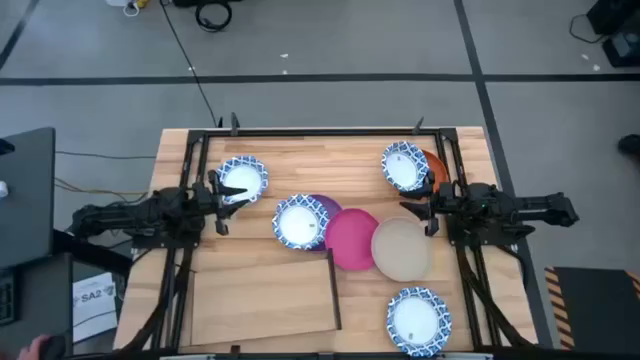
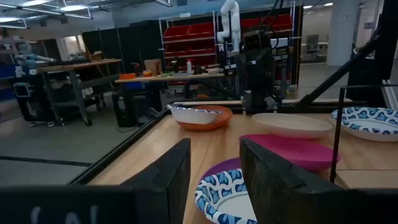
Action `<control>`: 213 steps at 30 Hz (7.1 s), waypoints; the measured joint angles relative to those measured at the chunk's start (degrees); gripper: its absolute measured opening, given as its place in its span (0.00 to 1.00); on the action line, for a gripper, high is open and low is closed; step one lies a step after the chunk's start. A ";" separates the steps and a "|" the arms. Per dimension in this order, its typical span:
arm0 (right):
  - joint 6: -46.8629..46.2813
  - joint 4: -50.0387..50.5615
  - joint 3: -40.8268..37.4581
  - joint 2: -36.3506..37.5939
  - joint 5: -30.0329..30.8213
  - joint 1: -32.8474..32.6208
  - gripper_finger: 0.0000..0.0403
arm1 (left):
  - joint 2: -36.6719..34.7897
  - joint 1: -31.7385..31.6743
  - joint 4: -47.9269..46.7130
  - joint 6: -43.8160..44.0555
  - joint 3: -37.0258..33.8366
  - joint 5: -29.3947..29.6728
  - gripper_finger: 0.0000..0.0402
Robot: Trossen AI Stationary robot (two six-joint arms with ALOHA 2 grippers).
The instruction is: Place and stack plates onto a shelf
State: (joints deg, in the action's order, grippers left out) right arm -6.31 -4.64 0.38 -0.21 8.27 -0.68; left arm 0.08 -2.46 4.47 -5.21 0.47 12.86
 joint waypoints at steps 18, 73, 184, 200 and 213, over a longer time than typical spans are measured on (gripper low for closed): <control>0.00 0.01 -0.01 0.00 0.00 0.01 0.35 | 0.19 0.00 0.02 0.00 0.00 0.00 0.36; -0.34 -3.11 0.00 0.00 0.71 0.00 0.35 | 0.63 0.00 0.00 0.00 0.00 -0.02 0.36; -30.02 15.90 33.03 -72.68 12.86 26.22 0.35 | 0.66 0.02 0.02 0.16 0.00 -0.02 0.36; -29.46 16.35 33.03 -73.70 13.26 26.29 0.16 | 0.66 0.01 0.02 0.17 0.00 0.00 0.36; -29.51 16.41 33.03 -73.68 13.24 26.29 0.05 | 0.66 0.01 0.00 0.17 0.00 -0.01 0.36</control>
State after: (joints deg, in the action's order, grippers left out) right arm -35.81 11.77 33.41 -73.89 21.51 25.61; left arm 0.73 -2.45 4.47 -5.04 0.47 12.85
